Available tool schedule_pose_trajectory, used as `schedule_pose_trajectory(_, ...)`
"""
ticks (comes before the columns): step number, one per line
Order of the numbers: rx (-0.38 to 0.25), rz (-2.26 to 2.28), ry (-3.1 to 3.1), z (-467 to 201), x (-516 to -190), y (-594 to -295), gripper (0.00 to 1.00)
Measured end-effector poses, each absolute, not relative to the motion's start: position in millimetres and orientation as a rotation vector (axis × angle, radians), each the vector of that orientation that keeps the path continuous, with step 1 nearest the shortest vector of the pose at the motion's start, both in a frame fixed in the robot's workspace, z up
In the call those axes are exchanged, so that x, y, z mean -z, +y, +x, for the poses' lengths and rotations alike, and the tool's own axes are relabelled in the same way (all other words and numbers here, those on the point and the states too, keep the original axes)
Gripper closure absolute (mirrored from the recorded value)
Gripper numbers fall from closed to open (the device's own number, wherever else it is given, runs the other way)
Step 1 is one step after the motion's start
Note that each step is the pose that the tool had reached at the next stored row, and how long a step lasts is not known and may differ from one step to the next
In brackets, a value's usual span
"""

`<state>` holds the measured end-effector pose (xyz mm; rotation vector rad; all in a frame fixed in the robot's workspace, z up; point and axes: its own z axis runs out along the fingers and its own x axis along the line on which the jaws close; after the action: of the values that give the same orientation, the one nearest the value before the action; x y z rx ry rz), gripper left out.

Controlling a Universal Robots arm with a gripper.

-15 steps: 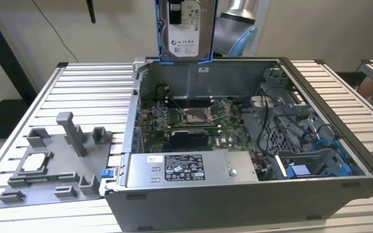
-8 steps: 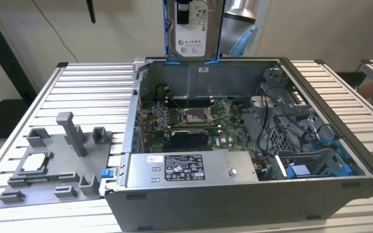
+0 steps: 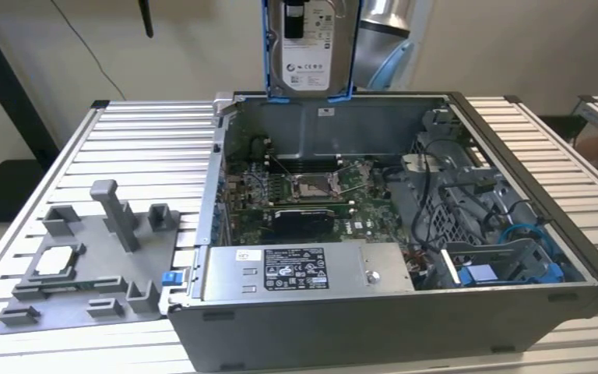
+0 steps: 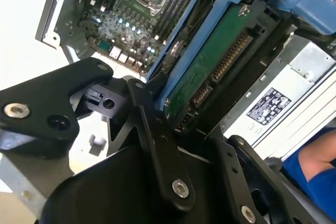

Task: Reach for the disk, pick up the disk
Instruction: 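Pick up the disk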

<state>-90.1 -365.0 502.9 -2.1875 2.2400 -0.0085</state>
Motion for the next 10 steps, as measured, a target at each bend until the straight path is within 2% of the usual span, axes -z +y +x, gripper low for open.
schedule_pose_trajectory(10, 0.009, -2.175, 2.252, -90.6, -502.9, -364.9, 1.0)
